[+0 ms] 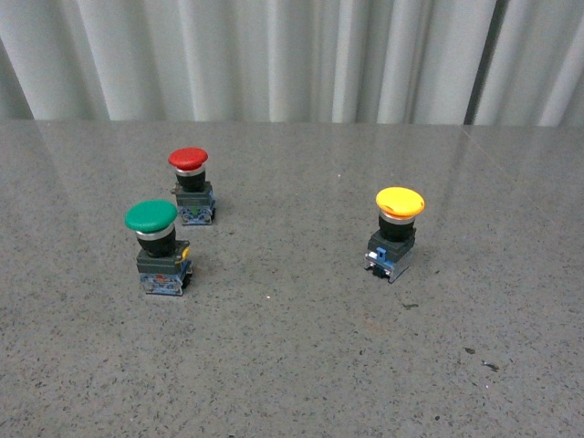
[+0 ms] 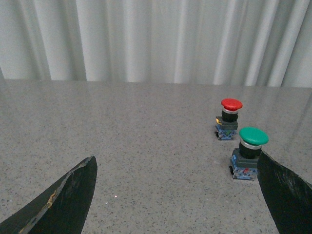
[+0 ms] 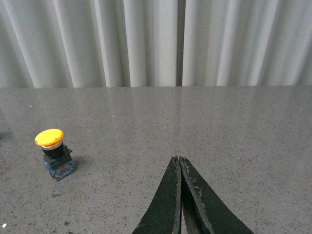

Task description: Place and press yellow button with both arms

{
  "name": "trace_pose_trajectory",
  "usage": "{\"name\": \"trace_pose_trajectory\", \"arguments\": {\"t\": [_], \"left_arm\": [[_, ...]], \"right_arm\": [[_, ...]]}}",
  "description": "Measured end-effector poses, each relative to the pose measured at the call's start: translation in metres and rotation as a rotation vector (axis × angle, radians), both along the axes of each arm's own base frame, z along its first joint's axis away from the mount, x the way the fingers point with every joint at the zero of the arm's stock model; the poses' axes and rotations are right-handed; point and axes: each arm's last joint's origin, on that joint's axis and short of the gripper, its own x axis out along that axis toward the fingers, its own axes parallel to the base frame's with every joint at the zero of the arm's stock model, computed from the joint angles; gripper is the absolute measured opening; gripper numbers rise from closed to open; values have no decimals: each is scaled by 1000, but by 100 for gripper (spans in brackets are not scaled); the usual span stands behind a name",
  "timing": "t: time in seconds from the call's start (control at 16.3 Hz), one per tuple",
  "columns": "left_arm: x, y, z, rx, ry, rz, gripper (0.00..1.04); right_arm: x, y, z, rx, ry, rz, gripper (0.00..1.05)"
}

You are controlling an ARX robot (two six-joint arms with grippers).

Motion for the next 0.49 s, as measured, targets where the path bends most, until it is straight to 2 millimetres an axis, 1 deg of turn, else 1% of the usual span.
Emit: {"name": "trace_pose_trajectory", "arguments": {"t": [0.49], "left_arm": [[0, 0, 0, 0, 1, 0, 98]], "right_arm": [[-6, 0, -11, 0, -10, 0, 2]]}}
